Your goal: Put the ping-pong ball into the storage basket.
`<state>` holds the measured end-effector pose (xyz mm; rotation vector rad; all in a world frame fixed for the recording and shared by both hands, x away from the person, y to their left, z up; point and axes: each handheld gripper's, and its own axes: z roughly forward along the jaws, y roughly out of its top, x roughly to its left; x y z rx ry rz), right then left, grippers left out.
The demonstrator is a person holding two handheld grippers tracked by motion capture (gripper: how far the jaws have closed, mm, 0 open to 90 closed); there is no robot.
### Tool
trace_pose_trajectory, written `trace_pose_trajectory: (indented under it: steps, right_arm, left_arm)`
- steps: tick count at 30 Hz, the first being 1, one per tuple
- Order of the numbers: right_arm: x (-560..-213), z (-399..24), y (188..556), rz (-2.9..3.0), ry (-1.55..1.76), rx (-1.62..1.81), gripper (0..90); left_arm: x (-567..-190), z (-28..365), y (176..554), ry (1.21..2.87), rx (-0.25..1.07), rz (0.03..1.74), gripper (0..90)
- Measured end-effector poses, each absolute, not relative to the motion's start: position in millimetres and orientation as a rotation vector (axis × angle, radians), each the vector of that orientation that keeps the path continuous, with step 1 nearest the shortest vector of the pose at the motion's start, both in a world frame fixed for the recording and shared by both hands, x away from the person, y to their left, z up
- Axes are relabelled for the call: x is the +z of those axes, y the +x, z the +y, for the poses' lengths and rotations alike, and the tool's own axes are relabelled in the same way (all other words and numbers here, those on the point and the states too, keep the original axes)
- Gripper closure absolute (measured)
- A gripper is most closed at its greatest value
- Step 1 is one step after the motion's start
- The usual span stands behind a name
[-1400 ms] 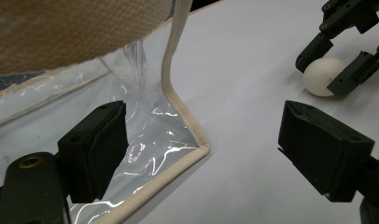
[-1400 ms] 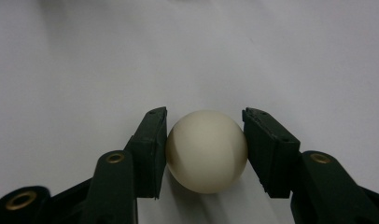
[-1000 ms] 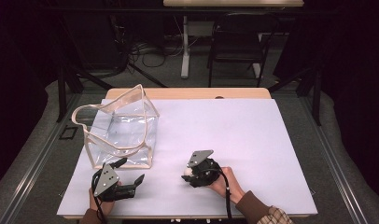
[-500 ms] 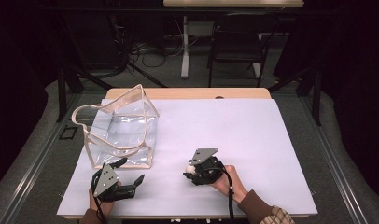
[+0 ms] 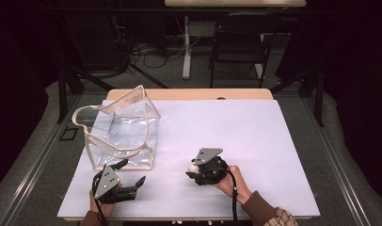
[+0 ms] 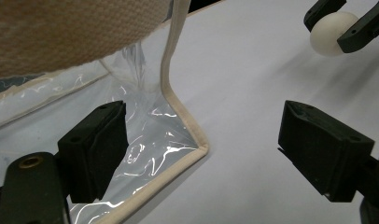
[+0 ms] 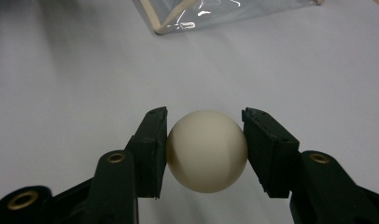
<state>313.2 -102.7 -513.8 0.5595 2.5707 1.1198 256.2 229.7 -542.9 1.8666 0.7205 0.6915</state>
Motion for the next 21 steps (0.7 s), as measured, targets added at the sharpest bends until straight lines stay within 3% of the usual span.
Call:
trace_pose_trajectory:
  steps: [21]
  right_arm:
    - [-498.5, -108.8, 314.1, 2.532, 0.542, 1.136, 51.0]
  left_arm:
    - [-543.5, 228.8, 256.5, 1.867, 0.683, 0.723, 15.9]
